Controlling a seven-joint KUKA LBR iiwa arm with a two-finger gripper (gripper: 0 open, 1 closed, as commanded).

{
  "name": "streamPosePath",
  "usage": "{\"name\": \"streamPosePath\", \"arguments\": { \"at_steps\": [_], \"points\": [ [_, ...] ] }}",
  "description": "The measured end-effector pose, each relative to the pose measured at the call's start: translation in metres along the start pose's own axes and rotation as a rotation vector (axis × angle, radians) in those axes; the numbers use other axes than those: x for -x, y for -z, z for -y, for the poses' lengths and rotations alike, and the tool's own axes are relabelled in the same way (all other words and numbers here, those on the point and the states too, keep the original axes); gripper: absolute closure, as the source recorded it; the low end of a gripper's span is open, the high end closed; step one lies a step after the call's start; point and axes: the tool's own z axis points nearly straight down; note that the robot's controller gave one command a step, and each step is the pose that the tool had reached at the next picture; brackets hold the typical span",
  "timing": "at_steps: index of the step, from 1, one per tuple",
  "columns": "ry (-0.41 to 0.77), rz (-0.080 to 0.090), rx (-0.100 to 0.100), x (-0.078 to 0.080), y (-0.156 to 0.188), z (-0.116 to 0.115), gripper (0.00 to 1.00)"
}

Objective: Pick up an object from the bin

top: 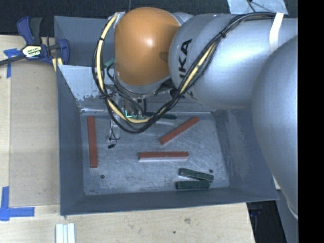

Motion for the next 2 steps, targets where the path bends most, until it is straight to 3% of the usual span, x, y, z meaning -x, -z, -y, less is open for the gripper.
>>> {"name": "streamPosePath", "arguments": {
  "at_steps": [1, 2],
  "points": [
    [0.006, -0.001, -0.005, -0.029, -0.032, 0.081, 0.0],
    [0.163, -0.003, -0.002, -0.013, -0.139, 0.135, 0.0]
  ]
}}
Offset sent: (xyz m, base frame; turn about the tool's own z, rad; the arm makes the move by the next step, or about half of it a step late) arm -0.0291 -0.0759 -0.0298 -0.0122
